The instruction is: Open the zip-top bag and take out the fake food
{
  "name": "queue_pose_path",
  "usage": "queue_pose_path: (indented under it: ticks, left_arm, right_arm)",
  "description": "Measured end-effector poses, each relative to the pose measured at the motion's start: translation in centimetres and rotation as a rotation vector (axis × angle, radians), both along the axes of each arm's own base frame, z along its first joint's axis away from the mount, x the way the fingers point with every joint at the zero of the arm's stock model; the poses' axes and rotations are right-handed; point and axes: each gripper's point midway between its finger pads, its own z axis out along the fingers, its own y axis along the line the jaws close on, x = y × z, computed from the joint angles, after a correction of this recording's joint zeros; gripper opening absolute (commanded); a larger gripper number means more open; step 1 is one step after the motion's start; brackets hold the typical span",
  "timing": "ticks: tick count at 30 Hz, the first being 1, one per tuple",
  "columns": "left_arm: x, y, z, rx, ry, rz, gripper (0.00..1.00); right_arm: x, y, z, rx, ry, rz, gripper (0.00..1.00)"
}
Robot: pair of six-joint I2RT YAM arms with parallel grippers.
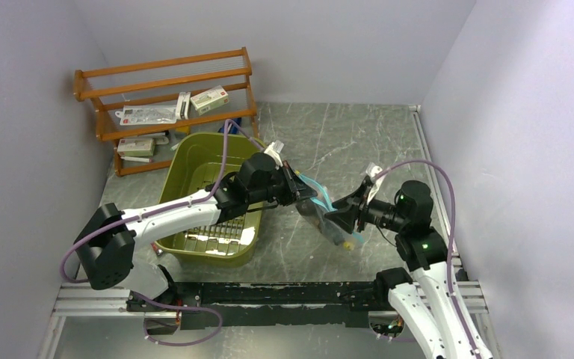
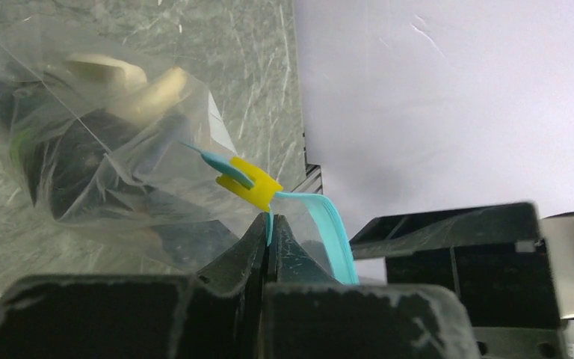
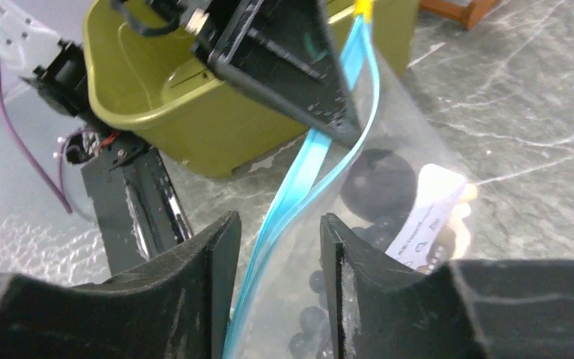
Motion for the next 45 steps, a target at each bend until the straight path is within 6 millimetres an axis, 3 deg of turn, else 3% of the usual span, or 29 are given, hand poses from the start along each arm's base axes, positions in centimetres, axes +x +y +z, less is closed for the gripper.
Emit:
queue_pose_path:
  ticks: [4,8,10,17,20,31,38,42,45]
  left_arm:
    - [-0.1,0.2,-0.5,0.026,-0.006,-0.006,0.07]
    - [-0.1,0.4,-0.6,0.038,-0.018,-0.012,0.07]
    - [-0.1,0.4,-0.6,0.041,-0.024,-0.014,0.07]
    - [-0.1,0.4,-0.6,0.045,-0.033,-0.018,0.07]
    - [-0.1,0.4,-0.6,0.046,-0.036,-0.020,0.07]
    - [-0.1,0.4,-0.6,0.047,-0.036,-0.020,0.07]
    - [-0.2,0.6,-0.4,0.046,-0.044,-0.022,0.07]
    - [-0.2,0.6,-0.1,0.042,-0.047,-0.022,0.07]
    - [-0.3,0.6,-0.1,0.041,-0.048,-0.022,0.07]
  right_arm:
    - [1.4,-0.6,1.7,0.031,0.084,-0.125,0.59]
    - [2.7,-1.0,4.9,0.072,0.142,-0.219,0.55]
    - [3.2,-1.0,5.3,0.070,0.185,-0.242,0.55]
    - [4.0,-2.7,1.1,-0.056,0.396,-0.381,0.52]
    - [4.1,-3.0,0.2,-0.099,0.448,-0.401,0.49]
    - [4.0,-0.3,-1.3,-0.180,0.498,-0.335,0.45]
    - [4.7,-0.1,-0.3,-0.163,0.472,-0.379,0.49]
    - [4.9,0.8,1.9,-0.125,0.440,-0.349,0.46]
    - [4.5,1.4,1.8,-0.134,0.439,-0.330,0.43]
